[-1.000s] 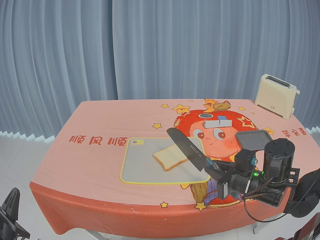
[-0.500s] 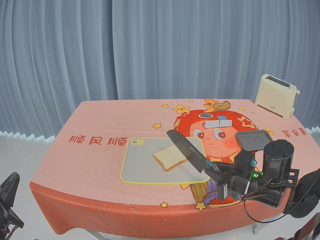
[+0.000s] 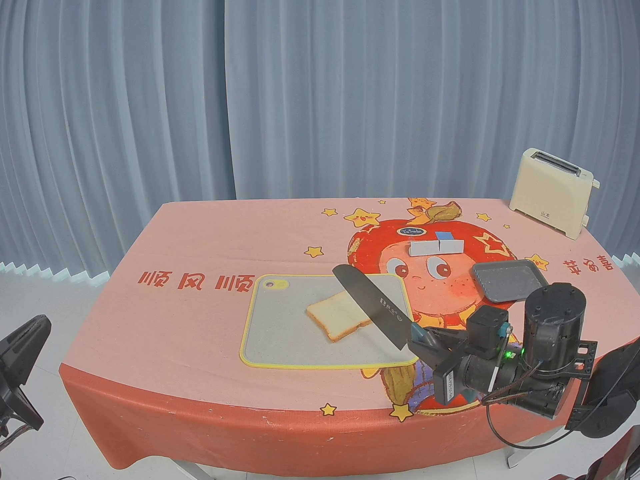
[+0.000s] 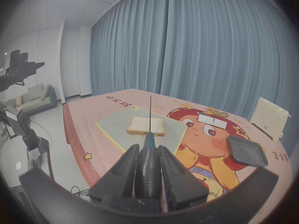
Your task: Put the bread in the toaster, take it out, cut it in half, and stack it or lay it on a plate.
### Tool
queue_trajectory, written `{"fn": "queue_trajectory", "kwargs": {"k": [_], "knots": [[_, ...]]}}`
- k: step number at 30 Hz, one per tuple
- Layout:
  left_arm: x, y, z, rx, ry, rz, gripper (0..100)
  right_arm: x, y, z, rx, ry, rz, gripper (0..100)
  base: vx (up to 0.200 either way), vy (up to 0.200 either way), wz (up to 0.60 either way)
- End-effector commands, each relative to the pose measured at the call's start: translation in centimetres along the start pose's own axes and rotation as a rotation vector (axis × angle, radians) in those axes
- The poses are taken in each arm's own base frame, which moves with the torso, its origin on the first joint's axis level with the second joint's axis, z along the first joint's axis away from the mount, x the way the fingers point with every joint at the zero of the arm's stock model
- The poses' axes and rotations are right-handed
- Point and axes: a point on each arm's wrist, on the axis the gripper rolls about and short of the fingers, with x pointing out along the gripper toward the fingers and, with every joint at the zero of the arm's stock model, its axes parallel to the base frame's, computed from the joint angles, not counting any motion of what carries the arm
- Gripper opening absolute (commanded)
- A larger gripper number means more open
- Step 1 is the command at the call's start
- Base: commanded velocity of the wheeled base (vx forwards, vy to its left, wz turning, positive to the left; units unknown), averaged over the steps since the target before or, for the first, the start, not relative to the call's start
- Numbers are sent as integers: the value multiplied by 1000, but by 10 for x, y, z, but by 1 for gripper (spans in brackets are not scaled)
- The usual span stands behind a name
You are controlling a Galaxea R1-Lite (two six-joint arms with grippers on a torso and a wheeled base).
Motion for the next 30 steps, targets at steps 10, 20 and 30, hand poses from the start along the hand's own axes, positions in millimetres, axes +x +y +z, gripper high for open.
{"fn": "queue_trajectory", "kwargs": {"k": [10, 20, 30], "knots": [[58, 20, 26, -13, 9, -97, 0, -3, 0, 9, 5, -38, 16, 0, 0, 0, 0], [97, 17, 31, -17, -37, -201, 0, 7, 3, 24, 11, -77, 69, 0, 0, 0, 0], [127, 13, 42, -29, -35, -260, 0, 25, 9, 33, -22, -90, 106, 0, 0, 0, 0]]}}
